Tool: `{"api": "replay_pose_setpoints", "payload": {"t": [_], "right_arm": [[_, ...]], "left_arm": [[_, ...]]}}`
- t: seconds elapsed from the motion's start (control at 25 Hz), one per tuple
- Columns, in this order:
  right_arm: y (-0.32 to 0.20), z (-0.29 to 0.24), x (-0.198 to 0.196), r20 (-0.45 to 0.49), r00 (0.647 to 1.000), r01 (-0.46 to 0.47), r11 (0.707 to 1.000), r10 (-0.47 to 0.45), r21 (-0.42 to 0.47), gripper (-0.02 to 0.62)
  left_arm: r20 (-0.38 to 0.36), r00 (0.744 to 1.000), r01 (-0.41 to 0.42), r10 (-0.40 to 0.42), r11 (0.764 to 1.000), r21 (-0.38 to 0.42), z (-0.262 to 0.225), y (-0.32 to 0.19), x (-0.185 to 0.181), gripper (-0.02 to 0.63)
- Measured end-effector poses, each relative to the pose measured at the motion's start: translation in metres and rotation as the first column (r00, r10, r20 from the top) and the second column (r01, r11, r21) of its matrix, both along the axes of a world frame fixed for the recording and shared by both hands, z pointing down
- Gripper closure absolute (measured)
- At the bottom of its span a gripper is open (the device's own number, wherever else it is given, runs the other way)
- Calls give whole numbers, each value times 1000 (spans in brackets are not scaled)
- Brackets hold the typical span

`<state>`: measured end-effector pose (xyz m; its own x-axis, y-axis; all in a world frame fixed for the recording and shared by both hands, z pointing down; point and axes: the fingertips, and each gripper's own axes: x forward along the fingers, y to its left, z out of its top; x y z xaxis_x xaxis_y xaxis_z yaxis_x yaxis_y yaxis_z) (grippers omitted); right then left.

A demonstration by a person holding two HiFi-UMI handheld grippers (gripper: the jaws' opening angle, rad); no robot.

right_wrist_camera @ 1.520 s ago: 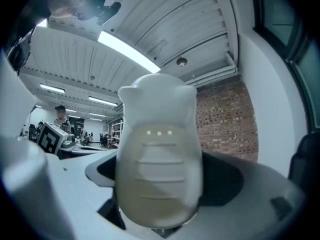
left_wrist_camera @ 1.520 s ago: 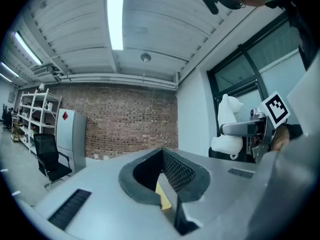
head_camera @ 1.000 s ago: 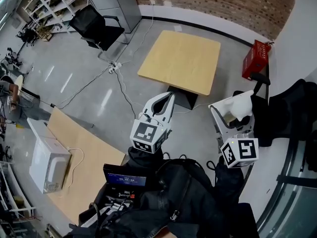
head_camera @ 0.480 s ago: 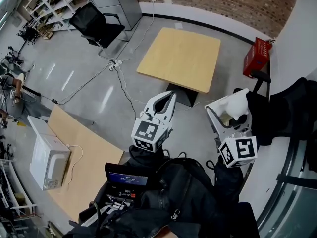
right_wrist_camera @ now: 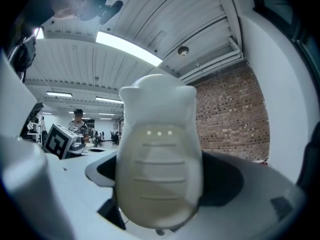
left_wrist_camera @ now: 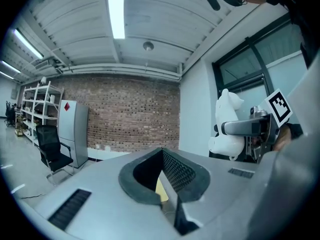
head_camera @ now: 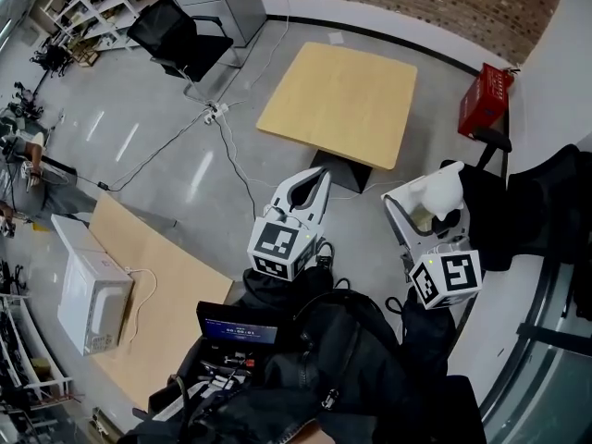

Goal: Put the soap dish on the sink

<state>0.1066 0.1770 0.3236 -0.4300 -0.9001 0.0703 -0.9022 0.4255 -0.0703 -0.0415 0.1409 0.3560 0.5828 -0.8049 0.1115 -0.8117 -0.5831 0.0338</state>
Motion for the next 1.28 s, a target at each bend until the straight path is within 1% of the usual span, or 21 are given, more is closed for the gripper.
{"api": "replay_pose_setpoints", "payload": {"t": [0.28, 0.6, 0.84, 1.12, 1.28], "right_arm": [[-52, -9, -7, -9, 1000, -25, 1000, 25, 12, 113], [-116, -13, -28, 3, 999, -41, 999, 41, 8, 112], [-157, -4, -45, 3, 997, -71, 997, 71, -14, 112], [-194, 12, -63, -5, 996, -89, 995, 89, -55, 112], [-210, 24, -72, -14, 997, -83, 993, 82, -85, 112]], "left_arm": [[-22, 999, -30, 31, 999, 13, -7, -59, -3, 603], [-32, 997, -73, 74, 997, 19, -11, -125, -15, 603], [-31, 995, -97, 97, 995, 2, -1, -167, -33, 603], [-45, 992, -115, 114, 993, -31, 15, -203, -52, 603], [-51, 994, -103, 100, 993, -52, 25, -220, -65, 603]]}}
